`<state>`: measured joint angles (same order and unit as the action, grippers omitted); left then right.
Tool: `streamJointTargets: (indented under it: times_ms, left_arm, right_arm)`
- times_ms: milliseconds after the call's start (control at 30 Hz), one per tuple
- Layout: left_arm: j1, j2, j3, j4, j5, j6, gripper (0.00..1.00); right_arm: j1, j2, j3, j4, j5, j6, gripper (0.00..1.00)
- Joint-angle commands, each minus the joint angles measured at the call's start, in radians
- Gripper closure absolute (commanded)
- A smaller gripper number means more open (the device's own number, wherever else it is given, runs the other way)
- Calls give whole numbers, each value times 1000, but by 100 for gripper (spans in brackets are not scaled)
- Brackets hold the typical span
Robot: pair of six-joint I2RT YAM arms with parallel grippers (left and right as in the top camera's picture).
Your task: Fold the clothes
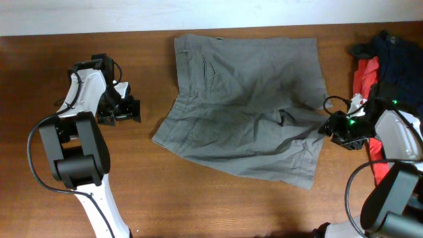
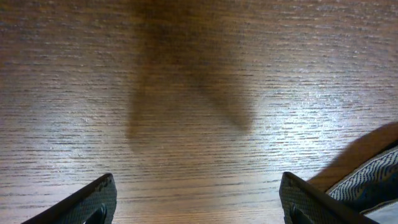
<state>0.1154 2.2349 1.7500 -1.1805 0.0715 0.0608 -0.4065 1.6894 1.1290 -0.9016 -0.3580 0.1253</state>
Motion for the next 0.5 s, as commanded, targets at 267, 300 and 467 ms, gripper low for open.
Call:
streamJointTargets:
  times_ms: [267,300,467]
  left_arm:
    - [7,9,1,7,11,16,16]
    - [7,9,1,7,11,16,16]
    - [7,9,1,3,11,16,16]
  right_arm:
    - [-5,19,-48,200,-762,-238,96]
    - [-5,19,-48,211,-804,-238,96]
    - [-6,19,-48,170,-704,-237,96]
